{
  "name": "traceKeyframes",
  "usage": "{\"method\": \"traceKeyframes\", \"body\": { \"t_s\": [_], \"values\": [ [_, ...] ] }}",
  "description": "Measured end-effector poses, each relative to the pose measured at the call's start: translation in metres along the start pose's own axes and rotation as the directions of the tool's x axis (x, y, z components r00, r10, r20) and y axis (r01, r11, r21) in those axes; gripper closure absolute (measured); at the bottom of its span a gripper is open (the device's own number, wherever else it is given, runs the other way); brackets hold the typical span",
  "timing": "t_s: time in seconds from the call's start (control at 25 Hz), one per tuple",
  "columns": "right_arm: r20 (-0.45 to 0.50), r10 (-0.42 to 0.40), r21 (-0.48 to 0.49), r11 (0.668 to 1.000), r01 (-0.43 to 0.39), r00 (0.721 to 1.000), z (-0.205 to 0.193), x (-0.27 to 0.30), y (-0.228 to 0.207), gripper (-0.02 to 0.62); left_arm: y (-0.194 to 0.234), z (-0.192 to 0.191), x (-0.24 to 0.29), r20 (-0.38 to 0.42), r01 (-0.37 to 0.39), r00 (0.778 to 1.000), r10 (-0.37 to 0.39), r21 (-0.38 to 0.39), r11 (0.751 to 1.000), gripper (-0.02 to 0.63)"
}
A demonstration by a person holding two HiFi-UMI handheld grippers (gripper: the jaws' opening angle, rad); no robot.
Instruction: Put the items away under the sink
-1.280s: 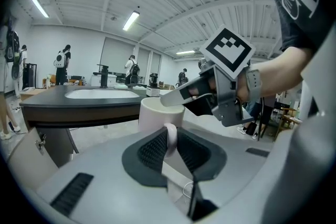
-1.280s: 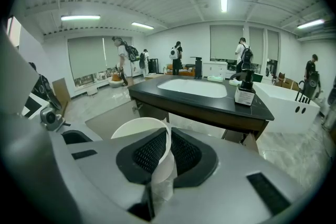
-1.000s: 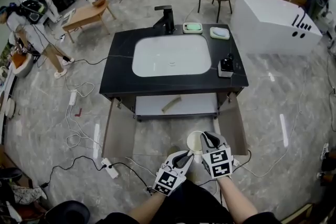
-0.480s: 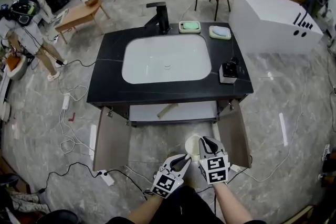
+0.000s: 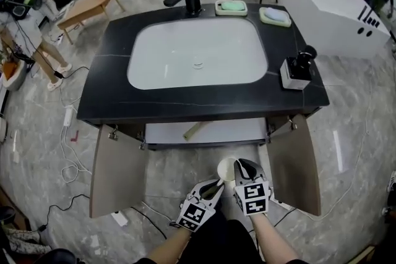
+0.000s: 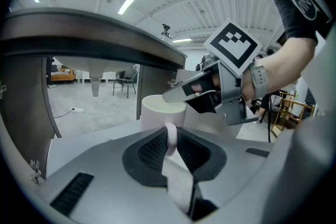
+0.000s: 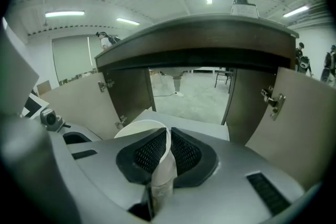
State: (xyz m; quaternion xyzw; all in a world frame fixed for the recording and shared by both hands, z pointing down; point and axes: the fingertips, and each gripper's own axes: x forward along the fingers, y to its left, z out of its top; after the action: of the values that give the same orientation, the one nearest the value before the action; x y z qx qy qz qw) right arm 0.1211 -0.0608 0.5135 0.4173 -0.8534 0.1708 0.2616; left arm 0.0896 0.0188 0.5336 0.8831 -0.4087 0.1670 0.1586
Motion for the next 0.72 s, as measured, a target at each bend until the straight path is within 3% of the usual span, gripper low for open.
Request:
{"method": "traceKeyframes", "body": {
  "t_s": [0.48,0.72],
  "values": [
    [0.107,0.008,-0.043,0.999,-0.003,0.994,-0.113,0.145,-0.03,0.554,0.07,-0.142,0.104,0.077,-0.016,0.997,0.013,0.035,0.999,0.548],
    [0.184,0.015,-0.079,0.997,0.0,0.983,-0.149,0.196,-0.041,0.554,0.096,-0.192,0.141,0.15,-0.038,0.988,0.028,0.068,0.997,0.548]
  ]
}}
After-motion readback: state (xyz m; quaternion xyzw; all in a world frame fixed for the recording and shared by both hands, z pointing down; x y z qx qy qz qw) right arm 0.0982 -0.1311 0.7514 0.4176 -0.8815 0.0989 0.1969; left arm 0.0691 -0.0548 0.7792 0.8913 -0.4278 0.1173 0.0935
